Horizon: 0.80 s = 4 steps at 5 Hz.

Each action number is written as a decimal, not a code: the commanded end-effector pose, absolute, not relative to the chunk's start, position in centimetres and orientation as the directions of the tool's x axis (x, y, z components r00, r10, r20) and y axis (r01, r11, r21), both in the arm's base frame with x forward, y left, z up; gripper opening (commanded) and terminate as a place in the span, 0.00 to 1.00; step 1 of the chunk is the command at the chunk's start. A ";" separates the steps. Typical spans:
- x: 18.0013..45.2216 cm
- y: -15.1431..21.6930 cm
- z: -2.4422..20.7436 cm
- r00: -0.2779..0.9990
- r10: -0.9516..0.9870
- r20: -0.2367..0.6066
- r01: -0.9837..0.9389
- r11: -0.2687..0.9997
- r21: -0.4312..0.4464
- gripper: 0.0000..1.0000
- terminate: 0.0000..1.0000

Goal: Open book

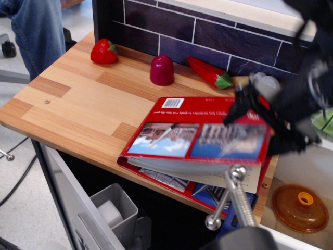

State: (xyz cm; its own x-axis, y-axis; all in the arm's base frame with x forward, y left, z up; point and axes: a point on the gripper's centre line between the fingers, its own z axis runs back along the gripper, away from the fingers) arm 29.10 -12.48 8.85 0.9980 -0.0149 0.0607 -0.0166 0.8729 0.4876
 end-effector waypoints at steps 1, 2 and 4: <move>30.2 -4.7 16.2 0.997 0.040 0.073 -0.067 0.909 0.412 1.00 0.00; 28.9 -0.1 17.2 0.999 0.029 0.045 -0.045 0.913 0.405 1.00 0.00; 26.5 9.7 17.9 0.999 -0.044 0.006 0.038 0.916 0.400 1.00 0.00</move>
State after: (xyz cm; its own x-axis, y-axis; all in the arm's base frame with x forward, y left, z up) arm 26.30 10.40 16.84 0.9988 -0.0352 -0.0341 0.0457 0.9208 0.3874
